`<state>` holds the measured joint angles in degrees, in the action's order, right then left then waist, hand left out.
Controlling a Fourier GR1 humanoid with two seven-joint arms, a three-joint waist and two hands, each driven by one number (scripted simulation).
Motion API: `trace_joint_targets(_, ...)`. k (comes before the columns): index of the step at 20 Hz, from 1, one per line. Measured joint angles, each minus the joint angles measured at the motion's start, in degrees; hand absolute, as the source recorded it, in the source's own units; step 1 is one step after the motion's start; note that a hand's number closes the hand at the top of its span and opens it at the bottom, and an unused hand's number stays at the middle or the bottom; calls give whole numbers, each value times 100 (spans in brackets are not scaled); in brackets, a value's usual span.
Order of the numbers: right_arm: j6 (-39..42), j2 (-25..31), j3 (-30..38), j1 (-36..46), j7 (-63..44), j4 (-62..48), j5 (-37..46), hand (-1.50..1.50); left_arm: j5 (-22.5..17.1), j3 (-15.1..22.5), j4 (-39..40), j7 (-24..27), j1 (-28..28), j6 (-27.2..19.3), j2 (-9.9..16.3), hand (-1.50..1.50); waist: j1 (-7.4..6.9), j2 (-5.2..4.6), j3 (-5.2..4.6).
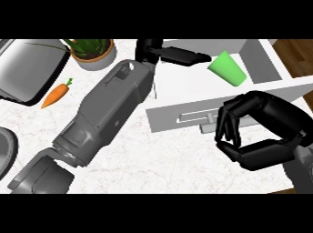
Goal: Pick up the cup, place it into the drawer and close the drawer
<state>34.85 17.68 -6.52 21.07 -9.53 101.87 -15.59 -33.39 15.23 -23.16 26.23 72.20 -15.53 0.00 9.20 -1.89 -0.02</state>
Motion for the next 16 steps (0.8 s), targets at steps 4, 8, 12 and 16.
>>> trace_joint_targets(4,144,315,-269,-230,-72,52,721,-150,-191,-3,76,162,8,-123,0,-150,-209,45,4)
trace_joint_targets(8,-96,453,-525,-349,207,-52,1887,-150,-354,-25,80,257,-26,-187,-1,-150,-453,80,8)
trace_joint_targets(12,-586,333,-864,-491,490,-566,2896,-150,-454,-68,-15,491,-313,1,28,-150,-707,115,7)
trace_joint_targets(16,-940,157,-1181,-271,891,-1686,3647,-150,-493,-153,-198,552,-530,186,94,-150,-951,131,8)
